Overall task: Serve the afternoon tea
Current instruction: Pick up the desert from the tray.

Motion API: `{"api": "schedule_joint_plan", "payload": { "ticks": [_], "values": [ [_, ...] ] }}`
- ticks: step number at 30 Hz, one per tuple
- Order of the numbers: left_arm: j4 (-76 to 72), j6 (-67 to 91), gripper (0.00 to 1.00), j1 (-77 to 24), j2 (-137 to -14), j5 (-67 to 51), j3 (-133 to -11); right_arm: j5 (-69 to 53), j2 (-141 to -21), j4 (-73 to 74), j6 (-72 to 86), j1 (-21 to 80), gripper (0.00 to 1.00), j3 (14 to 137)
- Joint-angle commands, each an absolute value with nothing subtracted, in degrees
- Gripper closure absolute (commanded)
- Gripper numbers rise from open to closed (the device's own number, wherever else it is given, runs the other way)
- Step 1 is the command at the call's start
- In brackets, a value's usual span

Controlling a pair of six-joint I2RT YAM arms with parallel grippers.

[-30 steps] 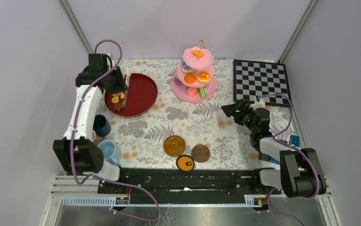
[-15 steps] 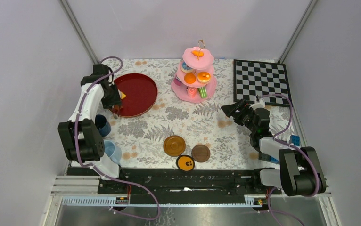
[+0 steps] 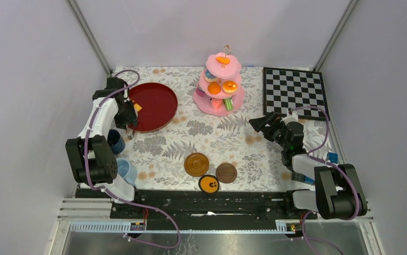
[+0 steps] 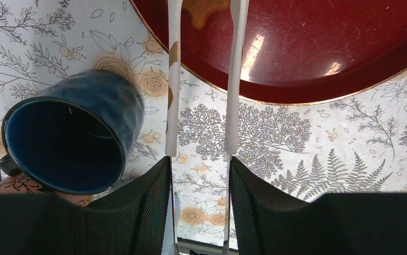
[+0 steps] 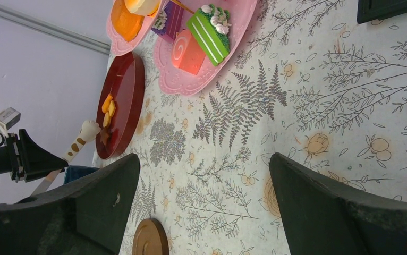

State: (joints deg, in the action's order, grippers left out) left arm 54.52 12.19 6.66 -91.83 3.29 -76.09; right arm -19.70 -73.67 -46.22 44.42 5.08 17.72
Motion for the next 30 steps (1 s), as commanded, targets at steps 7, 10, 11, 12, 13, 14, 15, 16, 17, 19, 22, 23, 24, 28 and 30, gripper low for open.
{"api": "schedule_joint_plan", "payload": {
  "ticks": [7,10,11,12,13,14,15,16,17,19,22,23,24,28,30],
  "values": [
    [52.2,11.2,0.55,7.3,-91.6,5.9,-76.2,-20.2,-72.7,-49.0,44.5,4.8,0.02,17.3],
    [51.6,11.3,0.53,7.6,-92.8,4.8,-77.3,-20.3,-72.6,-49.0,44.5,4.7,0.02,17.3],
    [51.6,11.3,0.53,7.7,-93.4,4.6,-77.7,-20.3,-72.7,-49.0,44.5,4.7,0.02,17.3],
    [51.5,11.3,0.53,7.7,-93.6,4.5,-78.0,-20.3,-72.6,-49.0,44.5,4.8,0.02,17.3],
    [51.2,11.3,0.53,7.7,-93.9,4.2,-78.2,-20.3,-72.6,-49.0,44.5,4.7,0.02,17.3],
    [51.2,11.3,0.53,7.8,-94.2,4.0,-78.3,-20.2,-72.7,-49.0,44.5,4.7,0.02,17.3],
    [51.1,11.3,0.53,7.9,-94.4,3.7,-78.4,-20.3,-72.6,-49.0,44.5,4.7,0.02,17.3],
    [50.9,11.3,0.53,8.1,-94.5,3.3,-78.4,-20.3,-72.6,-49.0,44.5,4.7,0.02,17.3],
    [50.8,11.3,0.53,8.2,-94.7,2.7,-78.5,-20.3,-72.7,-49.0,44.5,4.7,0.02,17.3],
    [50.5,11.5,0.53,8.2,-94.9,2.2,-78.6,-20.3,-72.7,-49.0,44.5,4.7,0.02,17.2],
    [50.4,11.4,0.53,8.2,-95.6,1.8,-78.5,-20.4,-72.8,-49.0,44.5,4.7,0.02,17.3],
    [50.3,11.4,0.53,8.3,-95.7,2.0,-78.4,-20.4,-72.8,-49.0,44.4,4.8,0.02,17.4],
    [50.2,11.4,0.53,8.3,-95.7,2.1,-78.3,-20.4,-72.8,-49.0,44.5,4.8,0.02,17.4],
    [49.8,11.5,0.54,8.2,-96.3,1.8,-78.4,-20.4,-72.9,-49.0,44.5,4.7,0.02,17.4],
    [49.7,11.5,0.58,8.3,-96.6,1.8,-78.4,-20.4,-72.9,-49.0,44.5,4.7,0.02,17.4]
  ]
}}
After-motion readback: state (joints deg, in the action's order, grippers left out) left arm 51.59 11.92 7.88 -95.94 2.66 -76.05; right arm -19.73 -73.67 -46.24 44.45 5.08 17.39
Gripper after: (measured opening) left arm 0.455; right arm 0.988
